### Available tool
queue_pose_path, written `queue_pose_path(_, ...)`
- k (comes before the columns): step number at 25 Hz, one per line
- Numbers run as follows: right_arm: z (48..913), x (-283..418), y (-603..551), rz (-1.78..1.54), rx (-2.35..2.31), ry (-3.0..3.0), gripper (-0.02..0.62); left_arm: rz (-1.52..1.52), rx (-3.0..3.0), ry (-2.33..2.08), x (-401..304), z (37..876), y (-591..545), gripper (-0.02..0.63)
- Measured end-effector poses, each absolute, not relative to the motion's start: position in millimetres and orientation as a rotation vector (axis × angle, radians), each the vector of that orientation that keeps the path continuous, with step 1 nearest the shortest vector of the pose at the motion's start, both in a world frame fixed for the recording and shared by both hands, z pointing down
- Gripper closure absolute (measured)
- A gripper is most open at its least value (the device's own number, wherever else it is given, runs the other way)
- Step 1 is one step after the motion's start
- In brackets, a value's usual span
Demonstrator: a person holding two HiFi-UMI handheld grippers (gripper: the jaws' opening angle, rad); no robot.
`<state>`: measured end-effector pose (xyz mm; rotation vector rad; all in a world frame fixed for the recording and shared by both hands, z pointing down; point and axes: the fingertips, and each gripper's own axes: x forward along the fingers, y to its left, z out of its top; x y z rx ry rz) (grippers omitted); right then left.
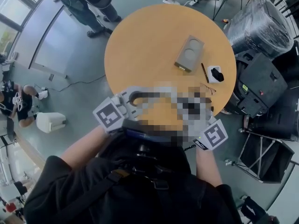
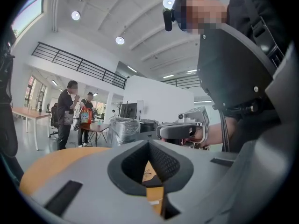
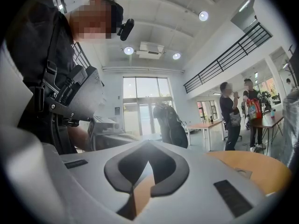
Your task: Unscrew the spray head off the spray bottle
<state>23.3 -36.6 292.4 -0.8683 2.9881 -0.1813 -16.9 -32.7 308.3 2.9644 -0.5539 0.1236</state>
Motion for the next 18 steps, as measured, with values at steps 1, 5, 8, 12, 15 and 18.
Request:
queue_pose_path(1,292.9,21.8,-36.5,-0.181,-0.87,2.99,0.592,0.126,2.968,-0.552,-17.7,308.6,-32.2,0.603)
queue_pose_path(5,296.0,20.0,-38.1,-0.182,-0.879,2.995,0.592,0.126,2.975,-0.532,-17.0,311.0,-31.0,0.603)
queue_pose_path(8,297.8,22.8,-40.0,-0.185,-0.885,2.993,0.592,0.122,2.969,-0.531,-14.7,312.4,-31.8,0.603)
queue_pose_path(12,297.9,21.4,-42.2,-0.182,-0.891,2.992,0.592,0.115,2.973,-0.532,-16.9,312.7,-34.6,0.603)
queue_pose_path(15,299.2,21.2,-42.6,-0.183,-0.897,2.995,0.592,0.109,2.966,-0.539,-18.7,312.4,-34.0,0.603)
queue_pose_path(18,301.6,23.2,-44.9,-0.183,-0.908,2.998,0.593,0.092,2.966,-0.558,-19.8,310.7,-34.9,0.603)
